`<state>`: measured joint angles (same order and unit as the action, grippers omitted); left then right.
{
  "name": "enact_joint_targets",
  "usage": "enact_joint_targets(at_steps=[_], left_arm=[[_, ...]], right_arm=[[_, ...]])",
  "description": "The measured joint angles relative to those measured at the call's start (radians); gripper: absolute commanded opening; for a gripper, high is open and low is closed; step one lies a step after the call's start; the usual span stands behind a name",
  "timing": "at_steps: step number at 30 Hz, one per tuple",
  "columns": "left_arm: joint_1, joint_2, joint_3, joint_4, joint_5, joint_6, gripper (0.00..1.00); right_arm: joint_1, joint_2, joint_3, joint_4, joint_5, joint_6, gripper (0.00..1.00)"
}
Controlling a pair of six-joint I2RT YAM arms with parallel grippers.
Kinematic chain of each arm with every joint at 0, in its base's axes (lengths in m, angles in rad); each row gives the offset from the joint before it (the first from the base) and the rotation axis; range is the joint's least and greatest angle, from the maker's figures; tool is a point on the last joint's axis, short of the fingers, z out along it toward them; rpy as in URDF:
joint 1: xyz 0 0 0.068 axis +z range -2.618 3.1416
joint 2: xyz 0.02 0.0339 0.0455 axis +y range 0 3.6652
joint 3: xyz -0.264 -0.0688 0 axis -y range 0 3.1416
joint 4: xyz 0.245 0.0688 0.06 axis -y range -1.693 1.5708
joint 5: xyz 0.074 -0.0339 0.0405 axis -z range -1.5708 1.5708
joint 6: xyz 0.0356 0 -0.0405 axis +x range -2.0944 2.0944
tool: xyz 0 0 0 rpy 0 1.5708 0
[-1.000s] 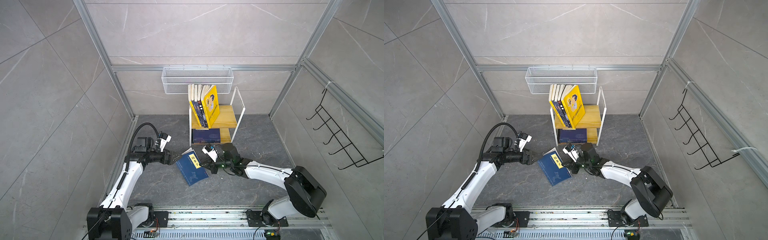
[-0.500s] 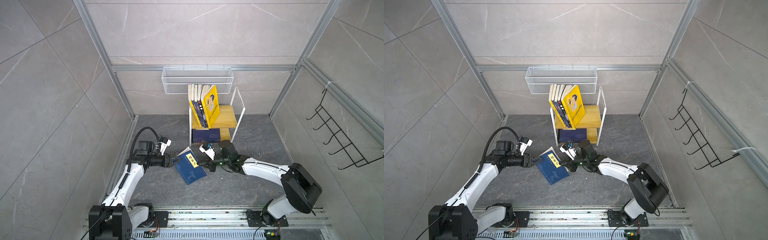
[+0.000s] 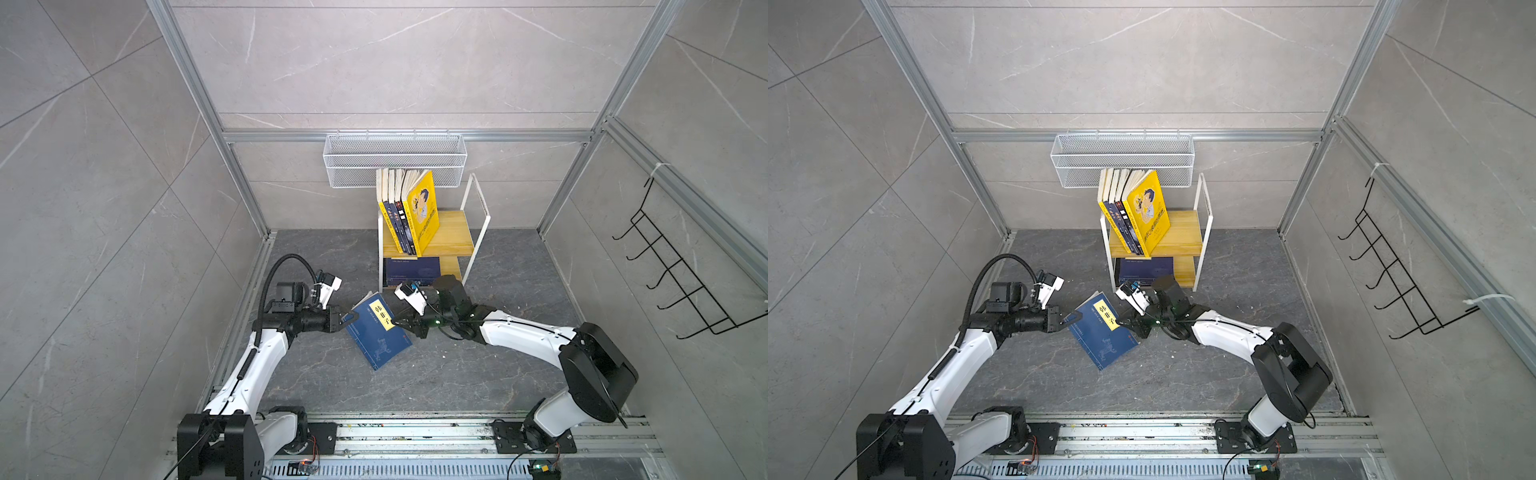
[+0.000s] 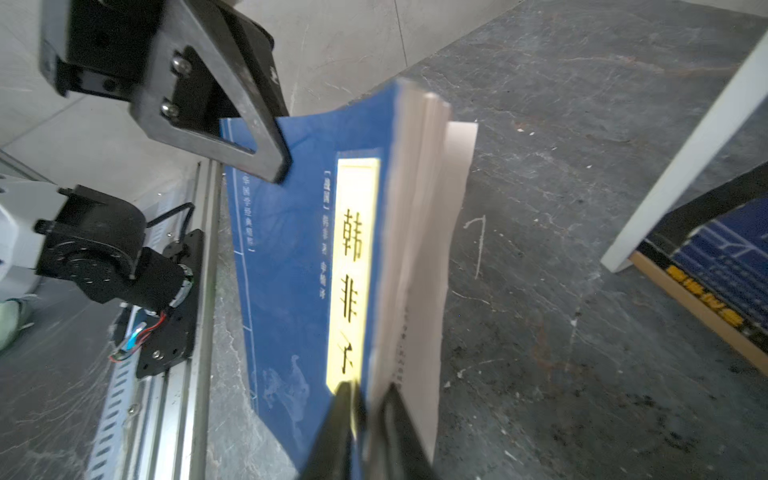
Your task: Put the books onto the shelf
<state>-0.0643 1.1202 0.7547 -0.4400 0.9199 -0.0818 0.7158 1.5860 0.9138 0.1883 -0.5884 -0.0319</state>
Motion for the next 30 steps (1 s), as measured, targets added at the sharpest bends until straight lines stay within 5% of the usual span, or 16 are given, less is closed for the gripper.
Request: enact_joint_targets(at_steps=[5, 15, 30], left_arm=[[0.038, -0.031, -0.015, 0.03, 0.003, -0.091, 0.0], [0.096, -0.045, -0.037, 0.142, 0.002, -0.336, 0.0], [0.105, -0.049, -0.047, 0.19, -0.006, -0.468, 0.0]], right_arm=[[0.09, -0.022, 0.012, -0.058, 0.22, -0.007, 0.51], [0.369, -0.039, 0.171, -0.255, 0.695, -0.006, 0.54], [0.588, 0.399, 0.763, -0.609, 1.201, -0.017, 0.57]])
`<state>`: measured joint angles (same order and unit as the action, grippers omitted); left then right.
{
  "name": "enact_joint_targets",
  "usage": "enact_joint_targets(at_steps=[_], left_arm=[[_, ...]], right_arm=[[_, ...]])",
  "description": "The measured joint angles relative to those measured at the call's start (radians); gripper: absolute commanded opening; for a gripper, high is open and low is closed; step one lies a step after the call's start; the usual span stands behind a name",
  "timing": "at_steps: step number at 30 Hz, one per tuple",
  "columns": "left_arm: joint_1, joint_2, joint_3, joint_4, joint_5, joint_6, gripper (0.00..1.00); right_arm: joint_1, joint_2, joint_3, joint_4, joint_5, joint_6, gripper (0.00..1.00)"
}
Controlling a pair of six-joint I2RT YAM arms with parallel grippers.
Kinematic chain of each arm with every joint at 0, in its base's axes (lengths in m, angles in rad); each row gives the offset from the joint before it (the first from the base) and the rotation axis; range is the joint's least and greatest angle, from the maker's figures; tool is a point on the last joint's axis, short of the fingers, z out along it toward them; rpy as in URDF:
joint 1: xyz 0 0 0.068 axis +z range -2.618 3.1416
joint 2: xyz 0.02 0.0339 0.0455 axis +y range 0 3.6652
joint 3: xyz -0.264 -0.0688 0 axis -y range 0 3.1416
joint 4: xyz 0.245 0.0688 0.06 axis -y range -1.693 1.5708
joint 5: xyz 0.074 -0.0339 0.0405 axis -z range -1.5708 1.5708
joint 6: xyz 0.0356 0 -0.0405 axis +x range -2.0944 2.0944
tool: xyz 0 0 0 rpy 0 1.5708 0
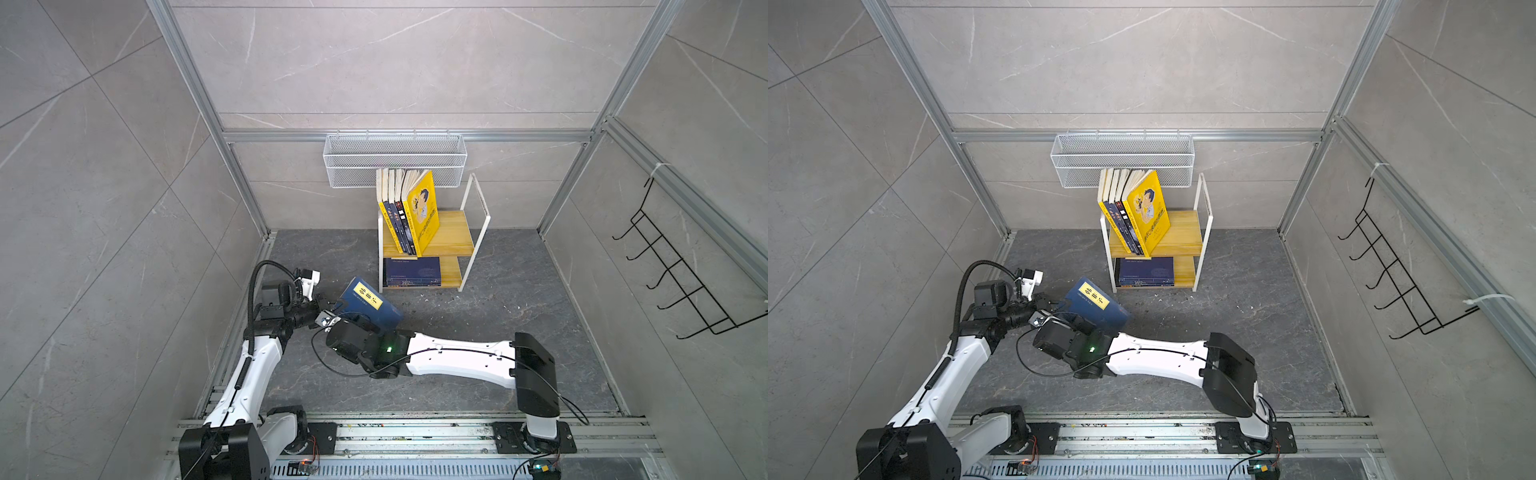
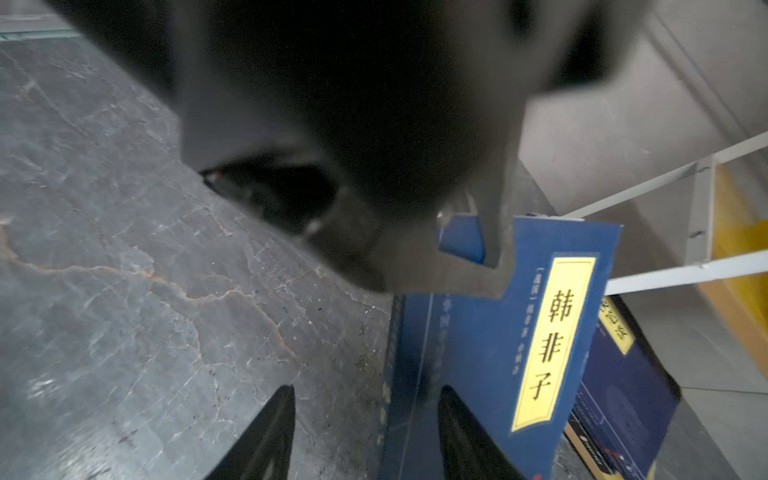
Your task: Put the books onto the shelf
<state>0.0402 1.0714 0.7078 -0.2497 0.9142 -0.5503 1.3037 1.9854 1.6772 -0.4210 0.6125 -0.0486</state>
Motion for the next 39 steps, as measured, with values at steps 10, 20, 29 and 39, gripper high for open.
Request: enact_joint_targets(at_steps=[10, 20, 29, 39], left_arm=[[0.006, -0.002, -0.01, 0.016, -0.023, -0.011, 0.0], [0.007, -0.013, -0.016, 0.013, -0.037, -0.011, 0.31], [0.023, -0.026, -0.012, 0.008, -0.011, 0.006, 0.0], [0.032, -0.03, -0.005, -0.065, -0.102, 0.111, 0.53]], right_arm=[[0.017, 0.048, 0.071, -0.081, 0.128, 0.013, 0.0], [0.013, -0.035, -0.108, -0.035, 0.19, 0.003, 0.0], [-0.045, -0.183, -0.349, -0.011, 0.141, -0.069, 0.0], [-0.063, -0.267, -0.377, 0.122, -0.021, -0.063, 0.44]])
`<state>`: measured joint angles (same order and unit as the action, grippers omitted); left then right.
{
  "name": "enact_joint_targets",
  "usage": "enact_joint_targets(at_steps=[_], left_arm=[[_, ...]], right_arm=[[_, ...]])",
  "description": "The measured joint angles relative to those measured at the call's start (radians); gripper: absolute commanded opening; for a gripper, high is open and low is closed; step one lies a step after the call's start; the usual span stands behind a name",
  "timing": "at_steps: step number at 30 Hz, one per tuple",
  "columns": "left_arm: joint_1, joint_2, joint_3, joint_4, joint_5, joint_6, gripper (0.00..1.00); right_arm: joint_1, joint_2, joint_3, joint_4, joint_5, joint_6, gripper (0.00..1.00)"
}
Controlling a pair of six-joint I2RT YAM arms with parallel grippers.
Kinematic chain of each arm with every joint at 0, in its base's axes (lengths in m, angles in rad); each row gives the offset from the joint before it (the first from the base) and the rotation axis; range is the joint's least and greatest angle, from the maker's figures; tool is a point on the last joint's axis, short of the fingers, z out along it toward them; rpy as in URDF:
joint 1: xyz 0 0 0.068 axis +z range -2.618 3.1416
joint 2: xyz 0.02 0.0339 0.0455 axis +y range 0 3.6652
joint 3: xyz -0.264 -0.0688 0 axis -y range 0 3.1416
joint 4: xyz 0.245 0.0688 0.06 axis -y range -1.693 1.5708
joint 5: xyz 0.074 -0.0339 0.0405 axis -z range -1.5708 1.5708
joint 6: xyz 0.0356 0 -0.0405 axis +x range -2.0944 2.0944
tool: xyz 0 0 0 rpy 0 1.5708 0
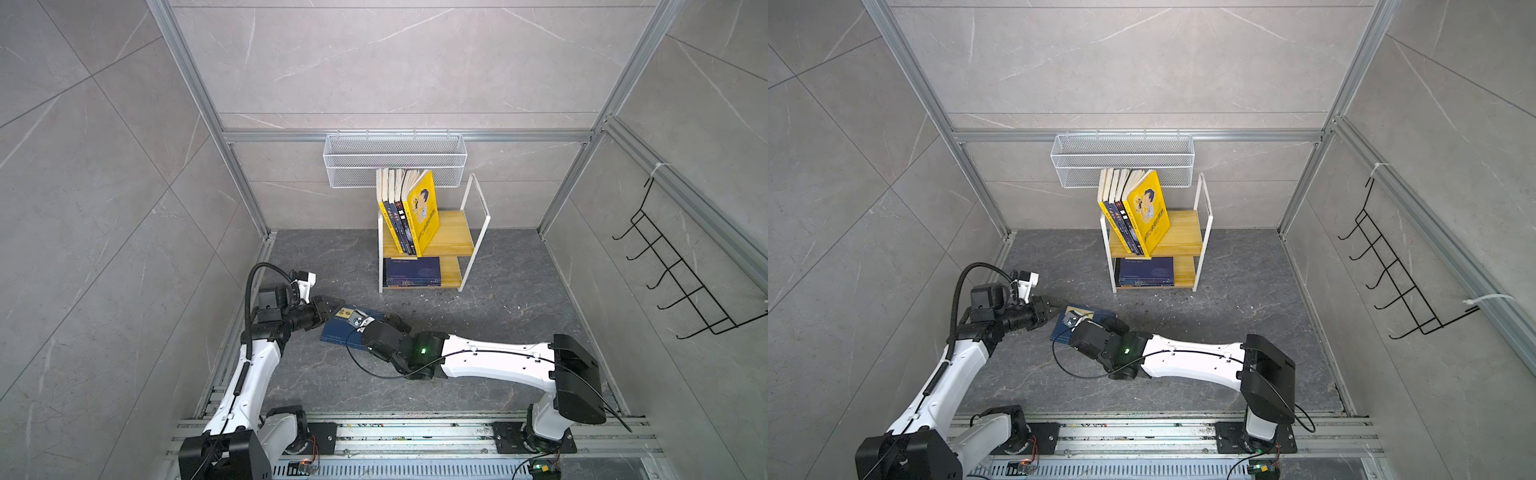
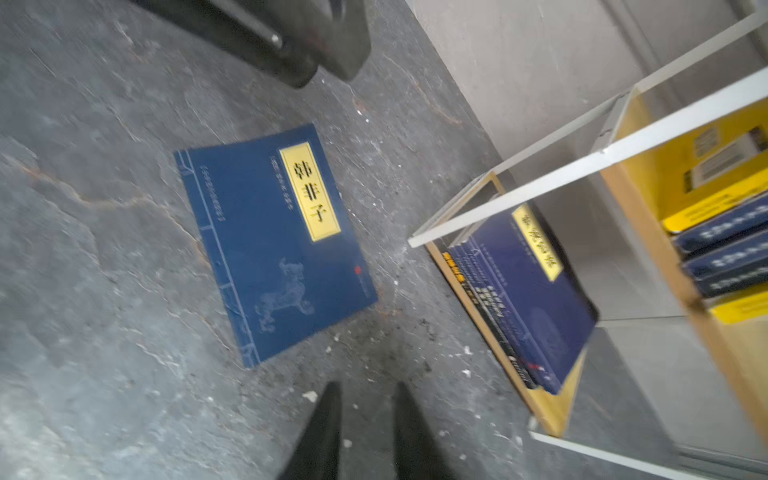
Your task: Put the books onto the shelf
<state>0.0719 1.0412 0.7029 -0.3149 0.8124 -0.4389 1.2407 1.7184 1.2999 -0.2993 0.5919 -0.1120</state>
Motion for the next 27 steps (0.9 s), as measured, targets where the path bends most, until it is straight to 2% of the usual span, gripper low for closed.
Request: enact_joint_targets(at_steps=[2, 8, 12, 17, 23, 27], left_arm=[[0.001, 0.003, 0.0, -0.025, -0.066, 0.057, 0.64], [0.001, 0.119, 0.011, -0.053, -0.221, 0.185, 0.74], [0.001, 0.288, 0.059, -0.06, -0.292, 0.256, 0.78], [0.001, 0.488, 0.159, -0.086, -0.327, 0.305, 0.79], [0.002, 0.598, 0.183, -0.102, -0.303, 0.315, 0.75], [0.002, 0.636, 0.202, -0.127, -0.285, 0.314, 0.64]], right_arm=[[-0.017, 0.006, -0.013, 0.018, -0.058, 0.032, 0.48], [-0.142, 0.021, -0.085, 0.098, -0.244, 0.236, 0.54], [-0.192, 0.029, -0.147, 0.147, -0.314, 0.368, 0.55], [-0.221, 0.071, -0.175, 0.241, -0.405, 0.549, 0.55], [-0.284, 0.112, -0.236, 0.335, -0.483, 0.78, 0.53], [-0.309, 0.172, -0.248, 0.397, -0.536, 0.903, 0.53]])
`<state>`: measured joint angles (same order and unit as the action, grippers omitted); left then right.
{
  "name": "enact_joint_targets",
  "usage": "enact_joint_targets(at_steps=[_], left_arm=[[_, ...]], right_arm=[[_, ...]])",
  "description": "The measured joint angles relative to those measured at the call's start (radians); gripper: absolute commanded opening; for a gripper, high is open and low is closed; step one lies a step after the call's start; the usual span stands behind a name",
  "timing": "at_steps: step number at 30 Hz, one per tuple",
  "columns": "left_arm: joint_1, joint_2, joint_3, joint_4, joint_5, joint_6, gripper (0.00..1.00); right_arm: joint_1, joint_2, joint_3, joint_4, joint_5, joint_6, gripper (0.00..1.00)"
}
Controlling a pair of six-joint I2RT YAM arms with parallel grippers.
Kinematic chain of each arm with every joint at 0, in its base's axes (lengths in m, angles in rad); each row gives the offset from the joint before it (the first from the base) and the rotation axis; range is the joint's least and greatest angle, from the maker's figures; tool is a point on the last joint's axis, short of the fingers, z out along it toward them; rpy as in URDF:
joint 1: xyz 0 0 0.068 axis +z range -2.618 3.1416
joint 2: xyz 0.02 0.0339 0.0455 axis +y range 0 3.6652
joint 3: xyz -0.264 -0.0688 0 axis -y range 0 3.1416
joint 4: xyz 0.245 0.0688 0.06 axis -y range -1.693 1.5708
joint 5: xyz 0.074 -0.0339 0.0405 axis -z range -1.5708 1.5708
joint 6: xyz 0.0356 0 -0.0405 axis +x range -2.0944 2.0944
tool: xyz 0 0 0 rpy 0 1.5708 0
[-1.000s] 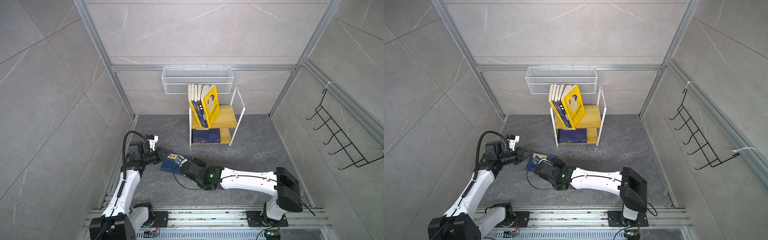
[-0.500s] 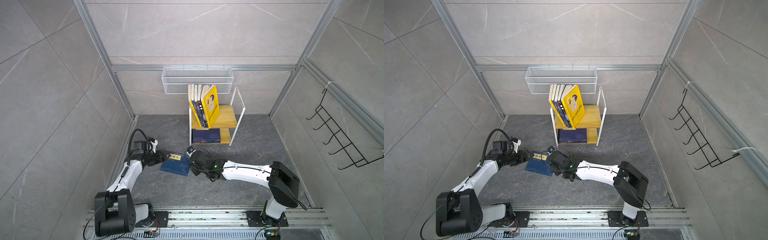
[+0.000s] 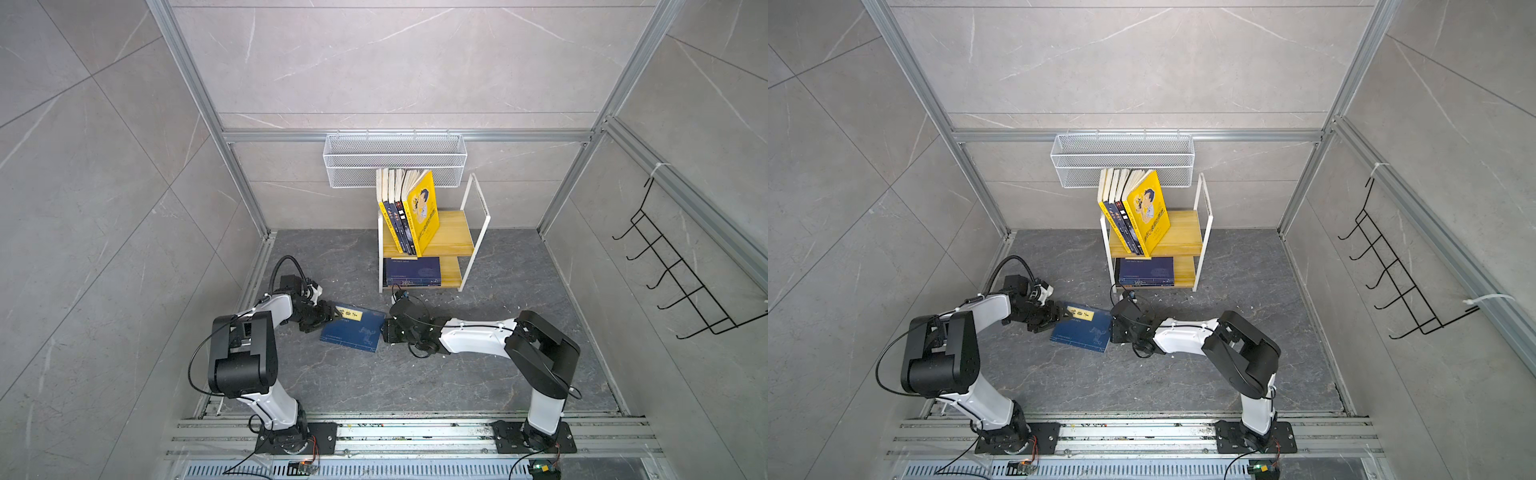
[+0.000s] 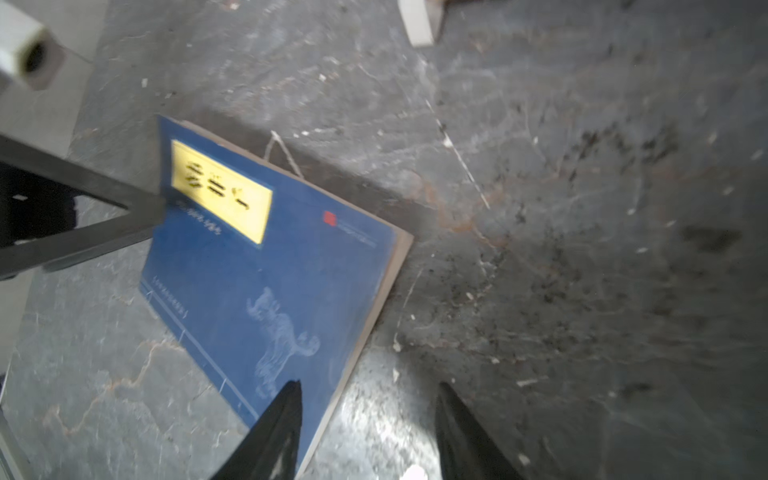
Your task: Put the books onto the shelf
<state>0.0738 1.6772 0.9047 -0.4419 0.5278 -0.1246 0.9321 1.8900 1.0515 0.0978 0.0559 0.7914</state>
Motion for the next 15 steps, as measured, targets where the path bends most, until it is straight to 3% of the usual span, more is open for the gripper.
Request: enact_joint_targets(at_steps=[7, 15], left_arm=[[-0.016, 0.014, 0.012, -0.007, 0.042, -0.026, 0.48], [-0.024, -0.098, -0.031, 0.006, 0.063, -0.095, 0.28]], right_arm=[[0.0, 0.072, 0.003, 0.124, -0.065, 0.093, 0.51], [-0.032, 0.086, 0.002, 0.168, -0.103, 0.122, 0.49]])
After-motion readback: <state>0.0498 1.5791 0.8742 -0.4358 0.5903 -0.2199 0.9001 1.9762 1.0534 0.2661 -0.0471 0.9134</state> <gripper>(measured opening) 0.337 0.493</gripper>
